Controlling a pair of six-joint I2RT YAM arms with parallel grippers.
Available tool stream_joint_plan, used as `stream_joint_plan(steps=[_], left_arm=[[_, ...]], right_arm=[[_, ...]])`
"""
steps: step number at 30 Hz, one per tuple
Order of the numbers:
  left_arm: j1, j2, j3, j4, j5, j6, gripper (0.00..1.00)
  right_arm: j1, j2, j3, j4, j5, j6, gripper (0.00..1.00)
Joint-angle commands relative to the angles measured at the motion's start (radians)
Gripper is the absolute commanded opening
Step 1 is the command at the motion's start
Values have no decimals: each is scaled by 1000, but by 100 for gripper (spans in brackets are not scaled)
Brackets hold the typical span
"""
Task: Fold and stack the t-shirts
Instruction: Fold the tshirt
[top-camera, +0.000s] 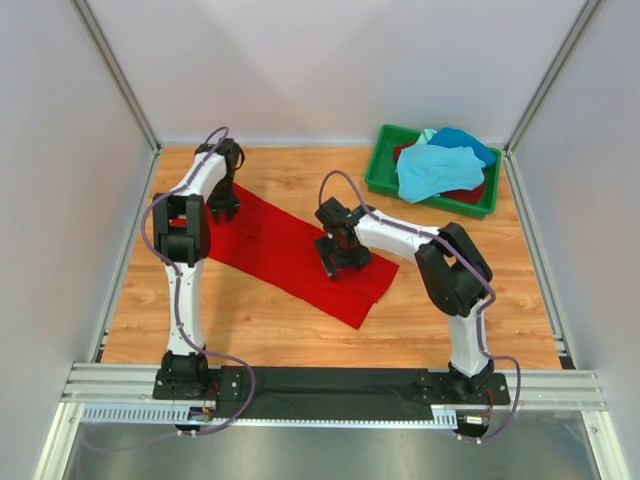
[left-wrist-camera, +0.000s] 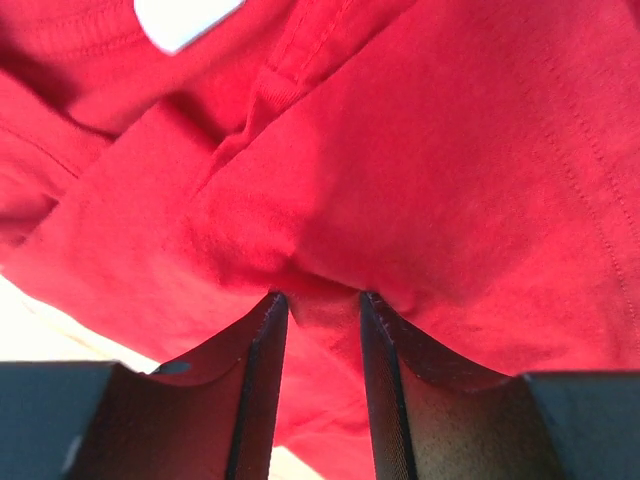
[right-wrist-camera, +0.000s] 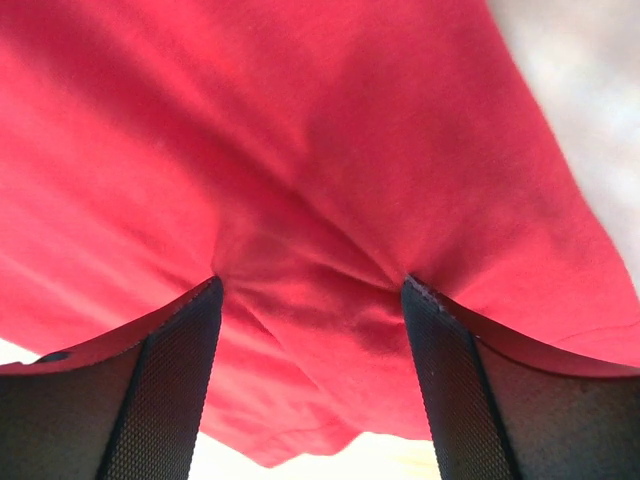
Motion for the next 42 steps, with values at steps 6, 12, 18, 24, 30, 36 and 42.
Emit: stream_joint_plan(steps=[6,12,18,24,30,36,42], left_arm=[[-89,116,203,128,-1,378,44],[-118,-113,2,279,136,444,47],[-146,-330,-19,272,-55,366,51],[-144,-327,1,103,-107,-38,53],[-129,-218,-2,105,3,-244,52],[-129,-50,91,94,25,-271,51],[-129,135,255,17,90,-179,49]], right_arm=[[195,-153,-277,57,-217,288,79],[198,-273,-197,-36,-142,151,84],[131,-291,-100,-75,-128,110,84],[111,-221,14,-87,-138,88,86],[100,-185,52,-73,-170,55,90],[98,-171,32,-17,-188,-1,86],[103,-105,29,51,-158,4,84]])
